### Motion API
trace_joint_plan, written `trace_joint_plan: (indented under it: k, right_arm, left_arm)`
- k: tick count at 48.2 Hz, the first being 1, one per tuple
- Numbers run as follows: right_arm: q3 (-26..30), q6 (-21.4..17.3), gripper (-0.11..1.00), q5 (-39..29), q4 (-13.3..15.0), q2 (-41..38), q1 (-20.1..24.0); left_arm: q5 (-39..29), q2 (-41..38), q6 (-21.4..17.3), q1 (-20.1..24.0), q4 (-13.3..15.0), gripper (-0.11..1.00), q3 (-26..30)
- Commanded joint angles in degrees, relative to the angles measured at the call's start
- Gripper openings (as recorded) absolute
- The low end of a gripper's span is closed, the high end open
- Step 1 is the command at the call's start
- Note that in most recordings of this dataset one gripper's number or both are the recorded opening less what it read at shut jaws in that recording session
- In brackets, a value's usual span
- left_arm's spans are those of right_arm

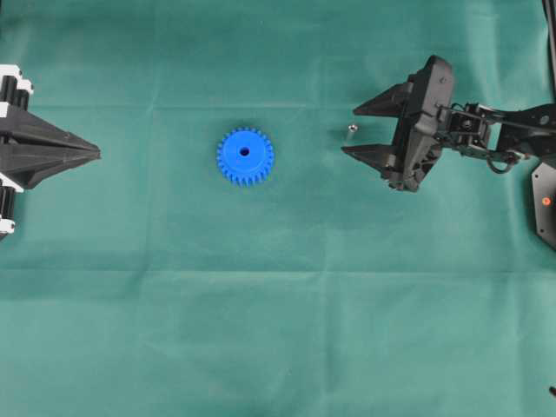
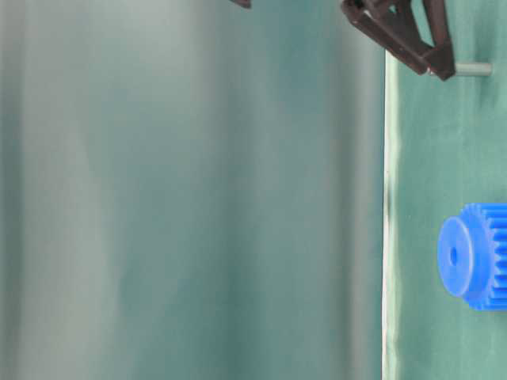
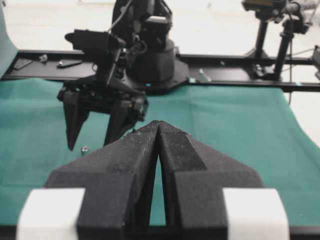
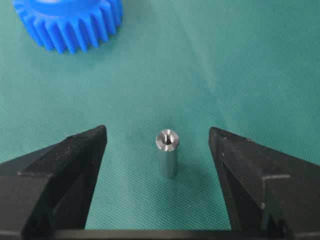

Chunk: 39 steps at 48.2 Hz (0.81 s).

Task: Insert the shaft placed at a random location into the center hole of the medium gear at another random location.
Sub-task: 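Lower the open right gripper over the silver shaft, then close the right gripper on the silver shaft and lift it upright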

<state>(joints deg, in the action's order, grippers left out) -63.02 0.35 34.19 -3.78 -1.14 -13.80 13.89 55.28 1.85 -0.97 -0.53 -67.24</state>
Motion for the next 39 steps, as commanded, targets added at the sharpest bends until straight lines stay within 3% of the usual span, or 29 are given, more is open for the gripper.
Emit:
trace_joint_plan:
  k: [1,9,20,22,39]
  right_arm:
    - [0.88,0.00,0.85,1.23,-0.35,0.00,-0.44]
    - [0.70,0.09,0.79,2.20,-0.35,0.09,-0.44]
    - [0.62,0.26,0.19,2.29,-0.35,0.18,-0.70]
    - [0.62,0.26,0.14,2.11,-0.35,0.18,-0.70]
    - [1.14,0.35,0.14,0.53,-0.35,4.31,-0.70]
  left_arm:
    - [0.26,-0.53,0.09,-0.09,-0.18,0.00,1.23]
    - [0.09,-0.44,0.09,-0.09,-0.18,0.00,1.23]
    - [-0.18,-0.53,0.09,-0.09,-0.18,0.00,1.23]
    - [-0.35,-0.53,0.09,-0.09,-0.18,0.00,1.23]
    - [-0.79,-0.53,0.09,-0.09,-0.18,0.00,1.23]
